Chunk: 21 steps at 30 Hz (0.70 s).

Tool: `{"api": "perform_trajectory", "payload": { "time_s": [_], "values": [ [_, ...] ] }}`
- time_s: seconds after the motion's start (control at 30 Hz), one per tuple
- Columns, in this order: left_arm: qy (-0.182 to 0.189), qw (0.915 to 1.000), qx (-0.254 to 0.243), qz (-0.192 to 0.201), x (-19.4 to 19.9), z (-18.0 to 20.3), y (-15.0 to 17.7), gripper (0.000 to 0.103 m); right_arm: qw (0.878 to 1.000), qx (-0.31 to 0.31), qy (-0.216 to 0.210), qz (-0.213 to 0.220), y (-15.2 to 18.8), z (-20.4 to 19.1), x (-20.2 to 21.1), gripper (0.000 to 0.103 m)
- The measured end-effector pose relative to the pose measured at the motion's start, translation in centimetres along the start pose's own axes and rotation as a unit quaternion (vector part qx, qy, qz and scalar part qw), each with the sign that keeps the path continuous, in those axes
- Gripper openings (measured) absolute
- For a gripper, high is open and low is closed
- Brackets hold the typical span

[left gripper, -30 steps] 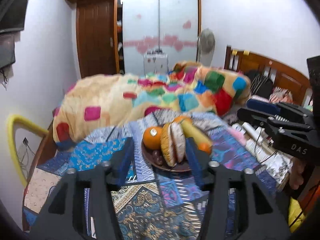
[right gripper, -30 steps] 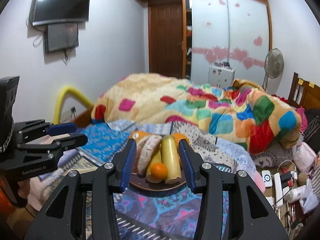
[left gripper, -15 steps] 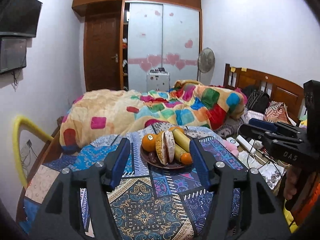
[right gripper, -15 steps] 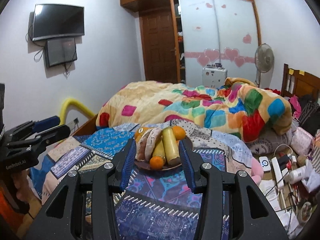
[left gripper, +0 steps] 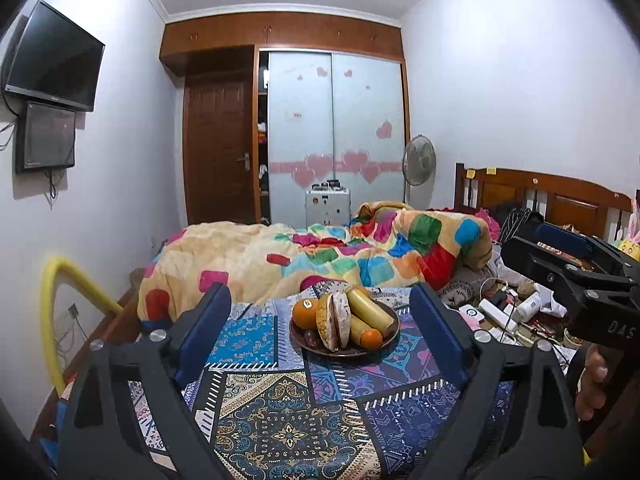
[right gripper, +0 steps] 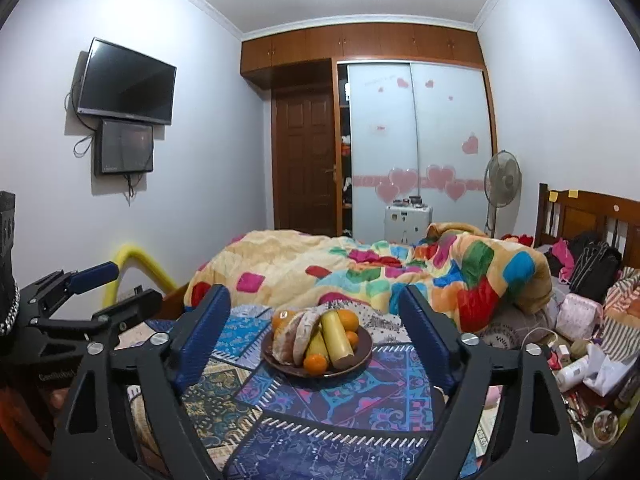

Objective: Organize fruits

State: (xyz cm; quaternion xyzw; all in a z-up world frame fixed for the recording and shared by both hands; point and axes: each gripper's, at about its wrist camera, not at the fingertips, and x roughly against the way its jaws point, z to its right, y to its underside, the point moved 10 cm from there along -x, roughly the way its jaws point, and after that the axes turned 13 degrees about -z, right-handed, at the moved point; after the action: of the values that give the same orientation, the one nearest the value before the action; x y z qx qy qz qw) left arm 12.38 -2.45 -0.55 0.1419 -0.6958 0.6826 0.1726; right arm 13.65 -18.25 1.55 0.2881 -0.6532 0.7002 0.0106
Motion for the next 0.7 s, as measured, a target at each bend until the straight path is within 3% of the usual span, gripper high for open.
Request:
{"api": "perform_trajectory", "payload": {
  "time_s": [0.13, 0.7],
  "values": [
    [-0.002, 0.9999, 0.005, 0.011, 1.1, 0.1, -0.1, 0.103, 1.0, -0.009, 0.004, 0.01, 0.0, 0.3, 0.8, 0.103],
    [-0.002, 0.9994, 0.006, 0.034, 3.9, 0.7, -0.6, 0.103, 0.999, -0.004, 0.021, 0.026, 0.3, 0.3, 3.0, 0.103]
  ]
}}
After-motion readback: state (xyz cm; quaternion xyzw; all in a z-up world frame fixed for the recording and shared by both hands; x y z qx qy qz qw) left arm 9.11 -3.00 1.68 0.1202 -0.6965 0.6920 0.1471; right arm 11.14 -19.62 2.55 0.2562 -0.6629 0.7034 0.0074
